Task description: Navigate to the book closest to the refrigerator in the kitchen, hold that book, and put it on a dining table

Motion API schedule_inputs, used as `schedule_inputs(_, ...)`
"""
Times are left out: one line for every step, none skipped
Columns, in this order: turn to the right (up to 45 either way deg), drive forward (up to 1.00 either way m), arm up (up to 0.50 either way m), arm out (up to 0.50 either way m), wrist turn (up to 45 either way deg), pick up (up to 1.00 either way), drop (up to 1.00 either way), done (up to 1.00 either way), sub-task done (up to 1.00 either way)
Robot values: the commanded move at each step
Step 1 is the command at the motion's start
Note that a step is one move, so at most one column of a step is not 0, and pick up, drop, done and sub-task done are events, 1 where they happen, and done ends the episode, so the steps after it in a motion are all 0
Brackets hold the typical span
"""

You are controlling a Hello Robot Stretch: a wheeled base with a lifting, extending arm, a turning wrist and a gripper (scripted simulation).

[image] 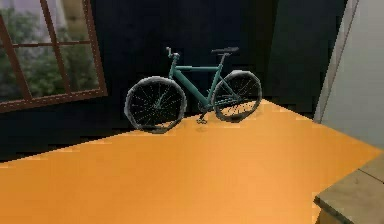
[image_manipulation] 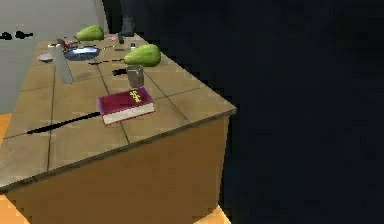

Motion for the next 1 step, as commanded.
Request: schedule_inputs(-15.0,0.0,0.0,0.0,0.0,0.0,0.0,0.0,0.0)
